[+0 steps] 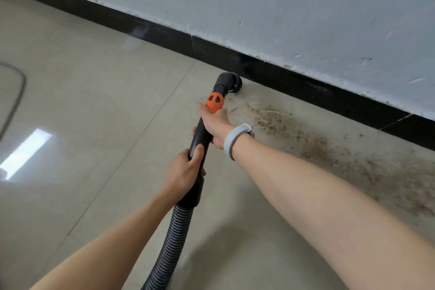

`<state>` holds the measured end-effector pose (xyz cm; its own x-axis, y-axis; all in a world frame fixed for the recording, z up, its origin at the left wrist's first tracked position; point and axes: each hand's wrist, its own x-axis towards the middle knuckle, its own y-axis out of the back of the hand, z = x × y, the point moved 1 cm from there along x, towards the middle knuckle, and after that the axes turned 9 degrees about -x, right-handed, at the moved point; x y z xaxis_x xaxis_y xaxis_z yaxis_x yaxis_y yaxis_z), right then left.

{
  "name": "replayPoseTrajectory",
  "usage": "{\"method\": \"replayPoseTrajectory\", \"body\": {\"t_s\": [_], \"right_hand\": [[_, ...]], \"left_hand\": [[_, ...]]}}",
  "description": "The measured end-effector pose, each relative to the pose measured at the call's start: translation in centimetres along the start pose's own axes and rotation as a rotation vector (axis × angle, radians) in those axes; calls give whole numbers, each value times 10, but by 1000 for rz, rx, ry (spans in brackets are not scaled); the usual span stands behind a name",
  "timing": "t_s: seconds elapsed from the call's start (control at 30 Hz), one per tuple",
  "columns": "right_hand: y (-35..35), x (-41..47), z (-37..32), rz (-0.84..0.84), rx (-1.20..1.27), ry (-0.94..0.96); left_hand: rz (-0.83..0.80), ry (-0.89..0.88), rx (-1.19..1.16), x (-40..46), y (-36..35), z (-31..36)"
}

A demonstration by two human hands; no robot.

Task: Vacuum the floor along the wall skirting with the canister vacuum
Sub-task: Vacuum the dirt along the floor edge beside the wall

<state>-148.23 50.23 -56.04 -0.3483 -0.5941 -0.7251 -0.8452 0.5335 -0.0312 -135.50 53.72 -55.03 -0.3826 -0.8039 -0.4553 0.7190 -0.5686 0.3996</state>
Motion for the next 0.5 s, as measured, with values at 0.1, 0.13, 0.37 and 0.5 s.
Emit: {"method": "replayPoseTrajectory", "body": {"t_s": [0.1,0.13,0.37,0.5], "right_hand": [[-30,3,-1,-60,-78,1],[-38,5,-1,-74,-109,-1],[-67,15,4,-82,-139,16],[-57,13,2,-63,-97,-9]], "left_hand": [[50,42,-56,4,18,-13],[60,59,-73,5,23,-17],[48,111,-165,6,43,-21],[19,130,-128,0,42,-16]]}}
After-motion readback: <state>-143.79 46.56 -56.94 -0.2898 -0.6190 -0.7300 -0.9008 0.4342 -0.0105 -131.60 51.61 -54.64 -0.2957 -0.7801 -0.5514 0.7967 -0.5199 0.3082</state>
